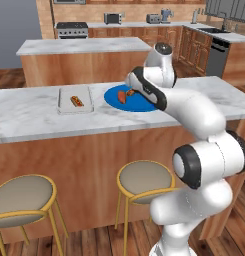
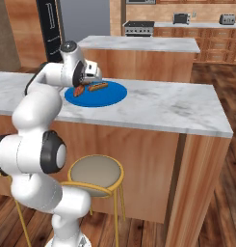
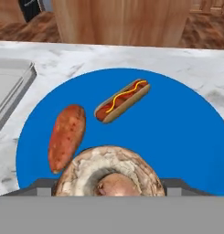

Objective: Place one cooked food and one vegetable from the large plate to each tupperware container.

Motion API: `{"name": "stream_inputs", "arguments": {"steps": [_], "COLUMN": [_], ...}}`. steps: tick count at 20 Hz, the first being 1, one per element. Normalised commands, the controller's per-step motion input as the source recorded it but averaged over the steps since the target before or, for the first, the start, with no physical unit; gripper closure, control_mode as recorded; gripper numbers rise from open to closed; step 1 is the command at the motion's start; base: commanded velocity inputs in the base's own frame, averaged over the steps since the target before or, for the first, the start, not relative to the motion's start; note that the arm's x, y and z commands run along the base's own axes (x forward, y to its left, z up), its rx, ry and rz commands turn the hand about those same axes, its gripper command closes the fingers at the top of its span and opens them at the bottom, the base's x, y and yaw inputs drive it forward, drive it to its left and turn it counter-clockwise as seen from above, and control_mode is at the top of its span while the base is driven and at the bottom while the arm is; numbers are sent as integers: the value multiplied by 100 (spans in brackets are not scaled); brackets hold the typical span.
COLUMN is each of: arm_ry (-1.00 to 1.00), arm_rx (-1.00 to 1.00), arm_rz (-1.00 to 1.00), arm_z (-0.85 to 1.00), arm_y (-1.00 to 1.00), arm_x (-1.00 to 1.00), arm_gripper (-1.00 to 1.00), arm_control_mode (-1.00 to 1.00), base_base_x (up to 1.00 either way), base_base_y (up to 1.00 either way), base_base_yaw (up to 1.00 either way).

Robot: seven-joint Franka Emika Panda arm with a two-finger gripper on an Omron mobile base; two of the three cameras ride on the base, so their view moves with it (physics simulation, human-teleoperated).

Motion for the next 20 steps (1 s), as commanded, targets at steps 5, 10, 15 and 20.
{"name": "stream_inputs", "arguments": {"steps": [5,10,15,20], "arm_ry": [-1,0,2,2], "arm_rx": [11,7,2,1], "arm_rz": [3,5,6,8], "arm_z": [16,17,6,0], "arm_y": [73,79,70,64], "arm_x": [-1,10,38,40], "arm_gripper": [100,100,100,100], "arm_control_mode": [-100,-100,-100,-100], "base_base_x": [0,0,0,0], "base_base_y": [0,0,0,0], "base_base_yaw": [0,0,0,0]}}
